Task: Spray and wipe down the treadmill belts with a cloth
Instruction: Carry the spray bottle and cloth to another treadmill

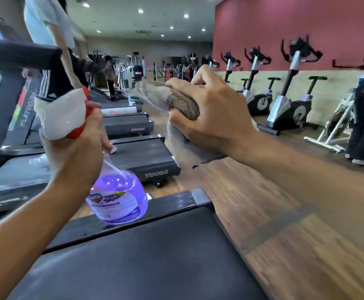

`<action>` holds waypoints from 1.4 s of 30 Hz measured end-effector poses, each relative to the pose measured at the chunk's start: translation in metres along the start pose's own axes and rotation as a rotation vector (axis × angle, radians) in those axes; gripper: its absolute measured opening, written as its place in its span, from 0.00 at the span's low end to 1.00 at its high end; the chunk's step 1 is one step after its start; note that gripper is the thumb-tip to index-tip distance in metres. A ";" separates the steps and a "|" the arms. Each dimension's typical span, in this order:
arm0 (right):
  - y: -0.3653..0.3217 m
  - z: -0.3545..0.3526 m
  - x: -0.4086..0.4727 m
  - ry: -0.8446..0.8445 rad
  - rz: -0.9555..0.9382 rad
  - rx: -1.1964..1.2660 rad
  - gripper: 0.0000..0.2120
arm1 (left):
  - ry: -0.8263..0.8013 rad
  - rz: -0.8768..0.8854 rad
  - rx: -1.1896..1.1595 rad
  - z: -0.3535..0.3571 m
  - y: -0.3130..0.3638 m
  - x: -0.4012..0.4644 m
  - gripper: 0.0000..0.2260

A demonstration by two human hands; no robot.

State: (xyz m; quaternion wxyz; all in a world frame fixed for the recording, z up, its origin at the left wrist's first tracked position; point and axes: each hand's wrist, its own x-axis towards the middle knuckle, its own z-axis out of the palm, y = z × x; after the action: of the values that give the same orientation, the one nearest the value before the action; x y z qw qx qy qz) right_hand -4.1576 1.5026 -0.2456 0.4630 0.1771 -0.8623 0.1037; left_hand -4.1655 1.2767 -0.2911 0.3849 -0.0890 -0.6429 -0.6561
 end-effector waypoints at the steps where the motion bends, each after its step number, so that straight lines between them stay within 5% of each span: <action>1: 0.008 -0.005 0.008 -0.014 0.016 0.001 0.30 | -0.030 -0.009 0.008 0.008 0.002 0.006 0.04; 11: 0.086 -0.079 0.104 -0.088 0.079 -0.076 0.30 | -0.143 -0.075 0.009 0.118 0.079 0.069 0.03; 24: 0.193 -0.289 0.222 -0.017 0.148 -0.200 0.29 | -0.254 -0.067 -0.172 0.285 0.301 0.144 0.08; 42: 0.290 -0.532 0.261 0.033 0.354 -0.358 0.28 | -0.494 -0.099 -0.394 0.474 0.532 0.100 0.07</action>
State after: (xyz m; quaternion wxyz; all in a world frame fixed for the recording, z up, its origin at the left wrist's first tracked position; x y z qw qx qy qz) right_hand -4.0015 1.8964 0.2610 0.4756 -0.0633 -0.8768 0.0319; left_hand -4.0843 1.7359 0.2570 0.1601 -0.2872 -0.5812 -0.7444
